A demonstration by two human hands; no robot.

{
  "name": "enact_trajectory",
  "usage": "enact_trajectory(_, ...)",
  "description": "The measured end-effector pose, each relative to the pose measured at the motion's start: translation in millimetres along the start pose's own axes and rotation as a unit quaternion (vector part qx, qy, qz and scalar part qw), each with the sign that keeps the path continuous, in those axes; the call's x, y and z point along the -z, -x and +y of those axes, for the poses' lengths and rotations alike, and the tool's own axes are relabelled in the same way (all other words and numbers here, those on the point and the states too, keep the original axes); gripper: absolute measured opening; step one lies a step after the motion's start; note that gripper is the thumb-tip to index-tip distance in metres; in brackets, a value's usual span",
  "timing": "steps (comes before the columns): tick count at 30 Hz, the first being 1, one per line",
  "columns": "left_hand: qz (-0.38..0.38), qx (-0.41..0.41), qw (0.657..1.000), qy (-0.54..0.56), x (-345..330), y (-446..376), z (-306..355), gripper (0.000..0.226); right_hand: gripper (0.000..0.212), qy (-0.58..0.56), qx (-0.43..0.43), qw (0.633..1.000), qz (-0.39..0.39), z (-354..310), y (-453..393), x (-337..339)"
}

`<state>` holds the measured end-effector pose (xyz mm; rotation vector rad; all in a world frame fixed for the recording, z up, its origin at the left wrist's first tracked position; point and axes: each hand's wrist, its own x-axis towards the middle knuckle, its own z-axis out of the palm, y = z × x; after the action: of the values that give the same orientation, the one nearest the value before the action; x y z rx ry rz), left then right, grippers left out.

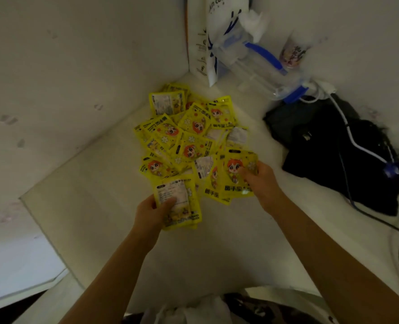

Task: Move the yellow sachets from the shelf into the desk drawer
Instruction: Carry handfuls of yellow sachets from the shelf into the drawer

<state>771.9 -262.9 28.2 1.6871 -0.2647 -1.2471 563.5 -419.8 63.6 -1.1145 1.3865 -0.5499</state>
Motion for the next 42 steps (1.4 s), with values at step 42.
enact_trajectory(42, -0.416, 0.051, 0.851, -0.317, -69.9, 253.6, -207.9, 0.017, 0.011, -0.365, -0.17, 0.801, 0.443, 324.2, 503.3, 28.6)
